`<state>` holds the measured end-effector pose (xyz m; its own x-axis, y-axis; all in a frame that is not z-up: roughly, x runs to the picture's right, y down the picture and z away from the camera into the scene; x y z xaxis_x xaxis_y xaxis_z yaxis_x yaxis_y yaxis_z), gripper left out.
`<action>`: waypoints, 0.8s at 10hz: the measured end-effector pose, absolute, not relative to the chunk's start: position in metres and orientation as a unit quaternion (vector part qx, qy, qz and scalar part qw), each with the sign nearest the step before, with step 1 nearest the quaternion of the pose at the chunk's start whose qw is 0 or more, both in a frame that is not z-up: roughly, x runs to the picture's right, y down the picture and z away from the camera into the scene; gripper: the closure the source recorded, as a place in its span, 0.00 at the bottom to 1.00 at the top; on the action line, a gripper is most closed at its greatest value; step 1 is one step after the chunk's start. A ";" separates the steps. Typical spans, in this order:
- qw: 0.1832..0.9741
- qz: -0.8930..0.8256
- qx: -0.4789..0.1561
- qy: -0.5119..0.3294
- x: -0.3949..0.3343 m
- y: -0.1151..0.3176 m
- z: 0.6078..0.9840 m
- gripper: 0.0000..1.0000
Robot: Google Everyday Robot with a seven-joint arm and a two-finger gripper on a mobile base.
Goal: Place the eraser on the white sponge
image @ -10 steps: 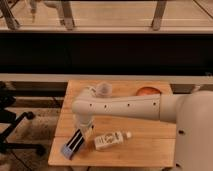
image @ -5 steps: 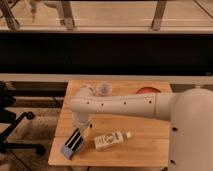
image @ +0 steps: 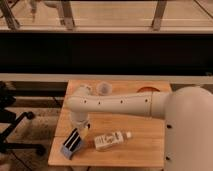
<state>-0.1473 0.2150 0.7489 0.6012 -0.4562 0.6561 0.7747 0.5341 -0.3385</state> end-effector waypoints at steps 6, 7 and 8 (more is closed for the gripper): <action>0.831 -0.366 -0.328 -0.260 -0.152 0.217 0.753 1.00; 0.830 -0.367 -0.331 -0.260 -0.152 0.217 0.753 1.00; 0.830 -0.365 -0.333 -0.260 -0.150 0.217 0.754 1.00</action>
